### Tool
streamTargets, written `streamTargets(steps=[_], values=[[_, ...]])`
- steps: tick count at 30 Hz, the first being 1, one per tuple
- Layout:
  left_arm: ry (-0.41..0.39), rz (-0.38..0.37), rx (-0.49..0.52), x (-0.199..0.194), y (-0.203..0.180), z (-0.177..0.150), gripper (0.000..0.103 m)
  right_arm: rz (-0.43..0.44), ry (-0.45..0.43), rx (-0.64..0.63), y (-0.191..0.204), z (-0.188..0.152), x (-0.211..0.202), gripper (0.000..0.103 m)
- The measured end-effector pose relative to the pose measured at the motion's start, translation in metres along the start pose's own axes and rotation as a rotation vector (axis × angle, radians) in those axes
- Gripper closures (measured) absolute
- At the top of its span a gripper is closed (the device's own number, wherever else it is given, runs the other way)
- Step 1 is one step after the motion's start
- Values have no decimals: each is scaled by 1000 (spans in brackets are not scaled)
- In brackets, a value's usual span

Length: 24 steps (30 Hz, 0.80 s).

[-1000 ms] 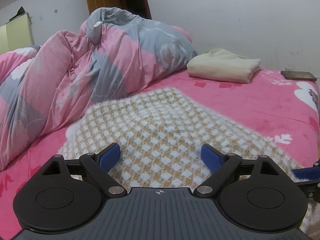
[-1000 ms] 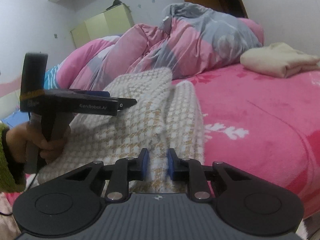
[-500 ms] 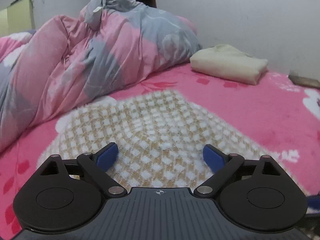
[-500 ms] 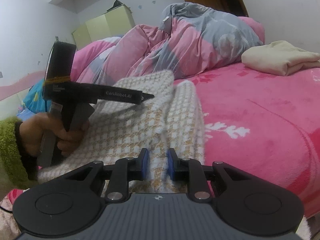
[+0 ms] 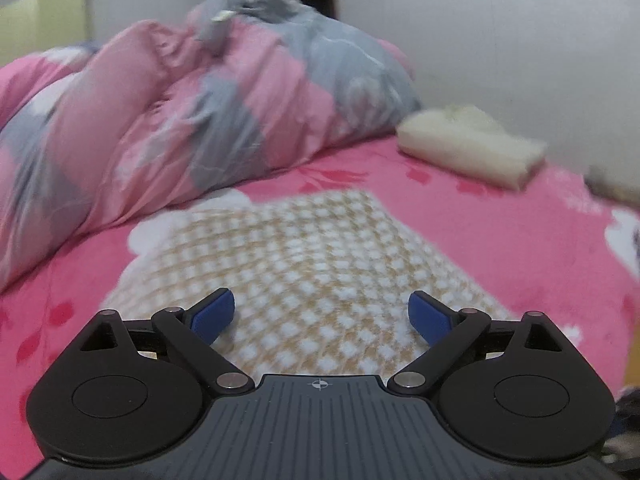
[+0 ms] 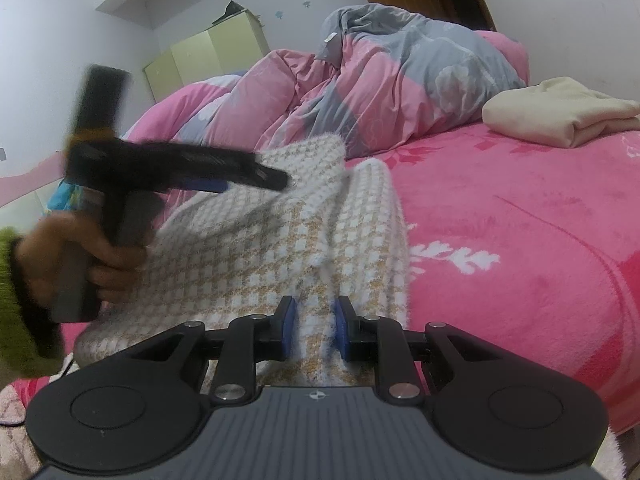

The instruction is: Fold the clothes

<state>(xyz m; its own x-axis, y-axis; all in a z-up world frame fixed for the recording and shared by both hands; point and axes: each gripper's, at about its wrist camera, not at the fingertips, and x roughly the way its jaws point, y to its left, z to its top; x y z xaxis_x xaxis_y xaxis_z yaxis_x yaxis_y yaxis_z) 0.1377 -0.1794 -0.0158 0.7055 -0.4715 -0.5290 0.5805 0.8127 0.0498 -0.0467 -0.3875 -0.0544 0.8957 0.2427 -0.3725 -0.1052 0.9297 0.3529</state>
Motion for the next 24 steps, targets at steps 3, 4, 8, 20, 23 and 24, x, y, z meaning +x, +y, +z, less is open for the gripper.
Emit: streamTargets(steps=[3,4,8,20,23,24], values=[[0,77,-26,-27,-2,-7,1,-3,2,-2,1,0,0,81],[0,129,-20,-34,-4,-12,0,-5,2,-3,1,0,0,81],[29,245,-55,-43,-5,-24,0,-18,5,-5,4,1,0,80],[106,269,-204,-40,1,-41,0,-75,5,-140,35,64,1,78],[119,268,-221,-41,1,-41,0,-75,61,-163,37,54,25,77],[125,269,-221,-40,0,-41,0,-84,89,-179,37,49,35,75]])
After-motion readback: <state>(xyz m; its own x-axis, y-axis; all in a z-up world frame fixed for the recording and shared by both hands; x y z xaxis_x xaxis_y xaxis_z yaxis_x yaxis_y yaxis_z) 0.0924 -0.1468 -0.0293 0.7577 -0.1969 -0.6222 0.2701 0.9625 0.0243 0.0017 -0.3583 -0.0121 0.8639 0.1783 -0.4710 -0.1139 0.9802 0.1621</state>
